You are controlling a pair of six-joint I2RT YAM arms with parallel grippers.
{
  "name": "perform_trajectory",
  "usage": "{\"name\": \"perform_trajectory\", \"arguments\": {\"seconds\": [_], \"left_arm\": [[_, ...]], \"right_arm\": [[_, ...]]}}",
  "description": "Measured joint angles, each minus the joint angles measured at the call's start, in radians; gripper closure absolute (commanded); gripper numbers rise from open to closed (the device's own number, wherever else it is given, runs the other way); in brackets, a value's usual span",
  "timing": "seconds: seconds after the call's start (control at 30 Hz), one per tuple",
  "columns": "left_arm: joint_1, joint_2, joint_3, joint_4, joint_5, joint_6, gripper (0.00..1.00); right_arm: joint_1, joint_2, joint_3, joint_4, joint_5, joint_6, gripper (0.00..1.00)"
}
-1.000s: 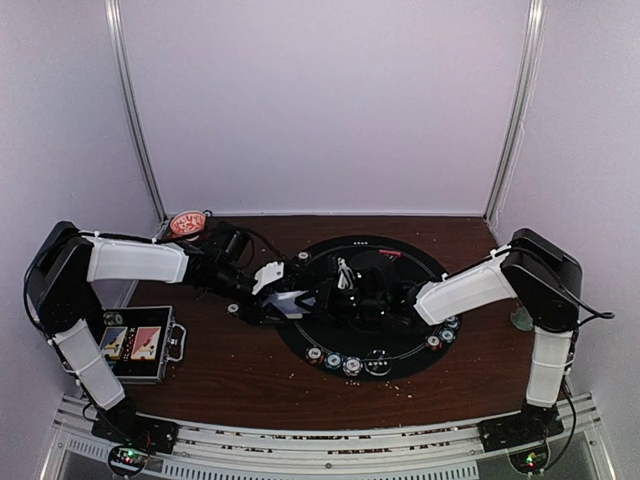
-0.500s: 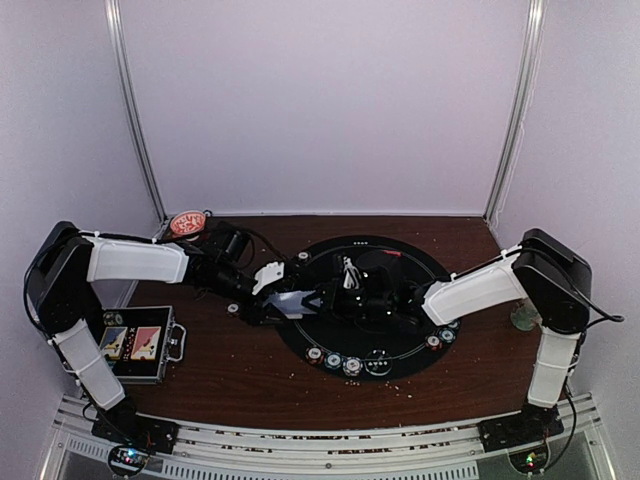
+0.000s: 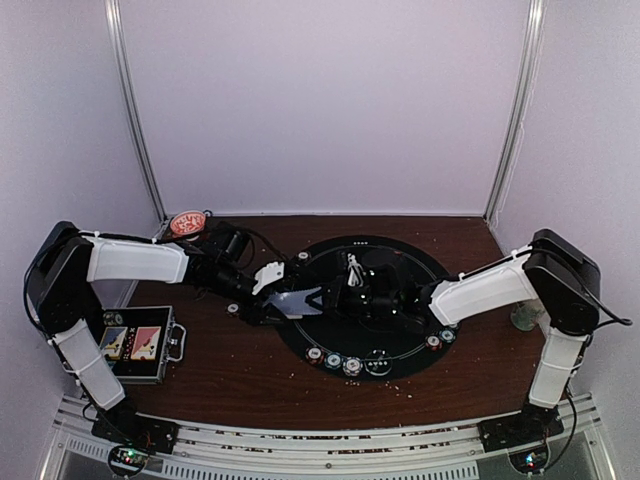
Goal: Distribute texas hold em gaming equipment
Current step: Pick up the poker card from the face-down deck piles, then distribute the poker card in the small blind area.
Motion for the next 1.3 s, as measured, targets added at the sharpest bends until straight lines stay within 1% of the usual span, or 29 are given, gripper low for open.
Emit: {"name": "perform_trajectory", "arguments": {"seconds": [0.2,0.4,0.6,0.73,0.9,1.07,1.3], "left_arm": [[0.000,0.000,0.000,0.000,-0.005,0.000,0.41],[0.003,0.000,0.000,0.000,-0.011,0.000,0.41],[0.011,0.000,0.000,0.002,-0.020,0.000,0.41],[0.013,0.000,0.000,0.002,-0.025,-0.001,0.41],[0.020,0.000,0.000,0.004,-0.034,-0.006,0.41],[0.032,0.000,0.000,0.006,-0.042,-0.013,0.41],[0.038,0.000,0.000,0.006,-0.042,-0.016,0.41]], "right_arm": [[-0.028,-0.063,-0.057,0.003,0.000,0.002,1.00],[-0.109,-0.166,-0.137,0.004,0.001,0.000,1.00],[-0.189,-0.252,-0.190,-0.032,0.012,-0.027,1.00],[-0.209,-0.262,-0.200,-0.074,0.027,-0.061,1.00],[-0.201,-0.165,-0.173,-0.078,0.008,-0.080,1.00],[-0.164,0.015,-0.082,-0.067,-0.039,-0.077,1.00],[-0.113,0.175,0.070,-0.016,-0.097,-0.043,1.00]]}}
